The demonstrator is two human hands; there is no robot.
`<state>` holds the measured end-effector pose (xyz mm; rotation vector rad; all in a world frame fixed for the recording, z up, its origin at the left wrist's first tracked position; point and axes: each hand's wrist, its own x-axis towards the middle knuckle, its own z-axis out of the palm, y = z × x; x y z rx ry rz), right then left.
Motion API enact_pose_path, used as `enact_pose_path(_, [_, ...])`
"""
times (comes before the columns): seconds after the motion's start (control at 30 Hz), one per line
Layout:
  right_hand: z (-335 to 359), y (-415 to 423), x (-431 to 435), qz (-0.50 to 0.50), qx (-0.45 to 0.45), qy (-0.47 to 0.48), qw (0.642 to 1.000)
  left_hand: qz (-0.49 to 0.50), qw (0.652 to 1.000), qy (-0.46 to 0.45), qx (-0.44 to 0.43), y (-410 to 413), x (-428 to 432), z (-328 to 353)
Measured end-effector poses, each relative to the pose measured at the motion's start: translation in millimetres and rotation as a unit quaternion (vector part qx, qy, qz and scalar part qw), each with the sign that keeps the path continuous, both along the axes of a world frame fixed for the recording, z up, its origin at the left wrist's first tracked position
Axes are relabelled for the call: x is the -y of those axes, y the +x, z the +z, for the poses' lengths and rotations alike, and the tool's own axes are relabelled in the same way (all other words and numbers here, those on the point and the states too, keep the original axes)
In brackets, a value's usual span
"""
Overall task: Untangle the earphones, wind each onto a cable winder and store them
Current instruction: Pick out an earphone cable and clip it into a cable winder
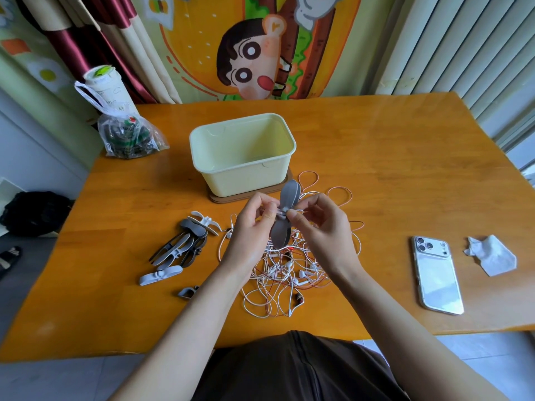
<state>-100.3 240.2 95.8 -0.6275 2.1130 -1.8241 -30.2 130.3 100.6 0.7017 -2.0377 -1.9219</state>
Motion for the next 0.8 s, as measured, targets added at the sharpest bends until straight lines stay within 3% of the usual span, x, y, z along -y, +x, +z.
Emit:
enact_pose_path(0.17, [2,-2,2,-0.009,0.017,0.000,1.000,0.007,1.000,0.027,0.000,0,2,3])
enact_pose_path(0.37, [1,-2,4,0.003,0.032,0.006,0.999,0.021,0.999,-0.027,-0.003,-3,6,-2])
enact_pose_path(0.8, [-3,-11,6,-0.008,0.077,0.018,0.997,0.006,0.999,-0.030,0.026,-7,5,-3])
